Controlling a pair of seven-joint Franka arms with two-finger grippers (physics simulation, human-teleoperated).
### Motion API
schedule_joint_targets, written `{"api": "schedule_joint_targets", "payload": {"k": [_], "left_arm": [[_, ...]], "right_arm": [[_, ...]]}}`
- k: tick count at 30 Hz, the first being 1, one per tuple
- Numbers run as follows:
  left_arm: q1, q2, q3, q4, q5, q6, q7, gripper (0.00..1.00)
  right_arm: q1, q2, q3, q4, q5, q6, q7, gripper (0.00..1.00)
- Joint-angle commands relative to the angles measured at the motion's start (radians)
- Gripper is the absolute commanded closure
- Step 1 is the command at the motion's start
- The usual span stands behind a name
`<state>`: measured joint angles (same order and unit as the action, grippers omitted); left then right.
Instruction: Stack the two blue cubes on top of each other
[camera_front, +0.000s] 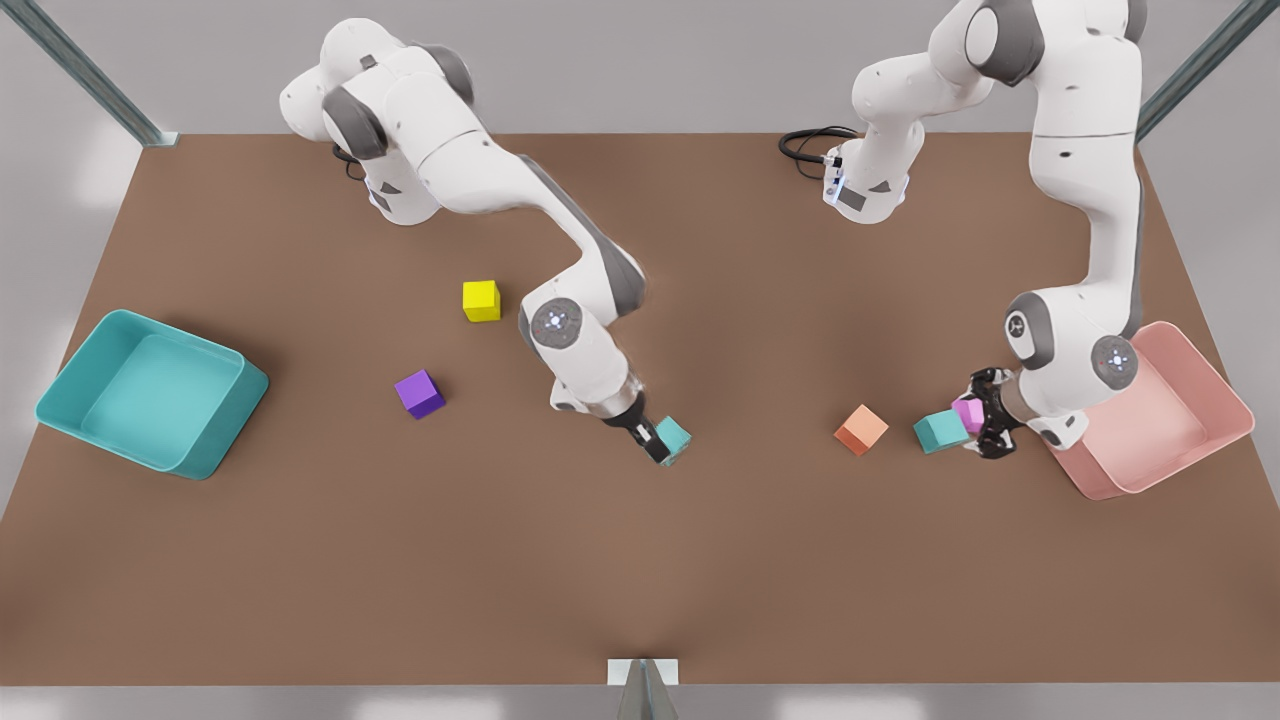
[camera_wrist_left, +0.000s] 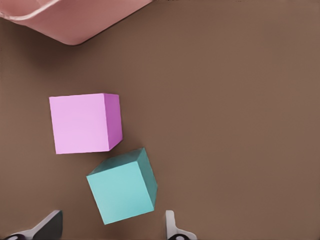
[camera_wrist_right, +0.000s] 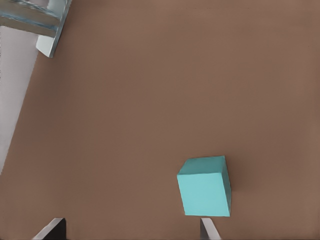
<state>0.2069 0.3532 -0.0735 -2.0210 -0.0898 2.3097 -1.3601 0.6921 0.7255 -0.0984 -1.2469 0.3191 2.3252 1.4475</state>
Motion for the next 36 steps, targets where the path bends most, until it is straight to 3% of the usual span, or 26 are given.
{"api": "schedule_joint_targets", "payload": {"k": [1,3,6,11,13,15,36], "left_arm": [[0.000,0.004,0.000,-0.007,0.001,0.091,-0.814,0.00],[-0.001,0.027,0.000,-0.007,0.007,0.100,-0.781,0.00],[-0.001,0.041,0.000,-0.008,0.005,0.116,-0.781,0.00],[-0.014,0.041,0.000,-0.025,0.007,0.091,-0.780,0.00],[-0.015,0.050,0.000,-0.024,0.007,0.093,-0.781,0.00],[-0.015,0.055,0.000,-0.022,0.007,0.094,-0.780,0.00],[-0.017,0.158,0.000,-0.019,0.007,0.109,-0.682,0.00]], "right_arm": [[-0.087,-0.049,-0.001,0.004,-0.012,-0.364,-0.272,0.00],[-0.236,-0.058,-0.001,0.093,-0.187,-0.630,-0.734,0.00],[-0.390,-0.089,-0.001,0.110,-0.325,-0.699,-1.496,0.00],[-0.399,-0.382,-0.044,0.090,-0.341,-0.892,-1.625,0.00],[-0.421,-0.552,-0.043,-0.061,-0.341,-0.889,-1.627,0.00],[-0.439,-0.692,-0.034,-0.272,-0.336,-0.768,-1.625,0.00],[-0.434,-0.635,-0.043,-0.309,-0.339,-0.754,-1.613,0.00]]}}
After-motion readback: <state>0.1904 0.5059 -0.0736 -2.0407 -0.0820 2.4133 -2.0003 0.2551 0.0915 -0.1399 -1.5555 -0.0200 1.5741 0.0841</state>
